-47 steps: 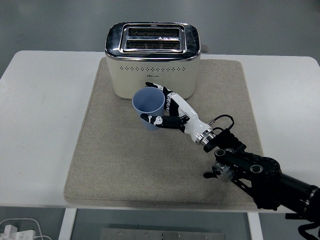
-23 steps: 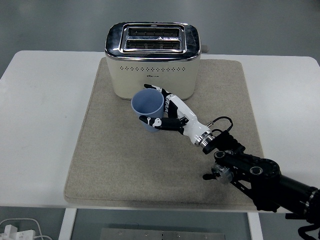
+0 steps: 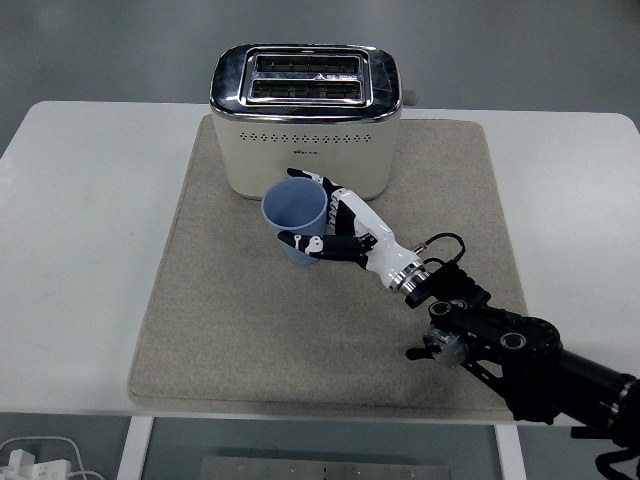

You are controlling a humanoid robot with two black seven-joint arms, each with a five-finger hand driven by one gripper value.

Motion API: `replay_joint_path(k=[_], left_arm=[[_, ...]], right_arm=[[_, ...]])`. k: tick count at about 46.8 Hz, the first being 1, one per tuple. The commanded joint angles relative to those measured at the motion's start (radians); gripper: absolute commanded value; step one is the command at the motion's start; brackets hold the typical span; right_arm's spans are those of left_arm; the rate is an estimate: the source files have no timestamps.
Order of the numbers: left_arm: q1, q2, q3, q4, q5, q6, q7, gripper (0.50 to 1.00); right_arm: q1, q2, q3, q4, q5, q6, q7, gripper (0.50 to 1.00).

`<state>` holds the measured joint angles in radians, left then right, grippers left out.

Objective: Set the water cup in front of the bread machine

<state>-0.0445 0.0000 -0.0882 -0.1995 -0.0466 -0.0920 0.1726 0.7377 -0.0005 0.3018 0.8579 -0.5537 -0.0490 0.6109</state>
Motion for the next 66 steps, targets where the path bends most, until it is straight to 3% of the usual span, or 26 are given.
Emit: replay_joint_path(k=[1, 16, 24, 66], left_arm=[[0.000, 0.000, -0.001, 0.000, 0.001, 0.000, 0.002, 1.000], [0.000, 0.000, -0.001, 0.000, -0.001, 0.000, 0.002, 1.000], [0.000, 0.000, -0.001, 0.000, -0.001, 0.000, 0.002, 1.000], [0.000, 0.000, -0.001, 0.002, -0.001, 0.000, 0.002, 1.000]], right_arm=[[-0.001, -0.010, 0.000, 0.000, 0.000, 0.000, 0.000, 0.893], [-0.001, -0.019, 0.000, -0.002, 0.014, 0.001, 0.000, 0.895], [-0.001, -0.019, 0.000, -0.002, 0.048, 0.011, 0.000, 0.928], [-0.029, -0.081, 0.005, -0.002, 0.051, 0.040, 0.000, 0.928]])
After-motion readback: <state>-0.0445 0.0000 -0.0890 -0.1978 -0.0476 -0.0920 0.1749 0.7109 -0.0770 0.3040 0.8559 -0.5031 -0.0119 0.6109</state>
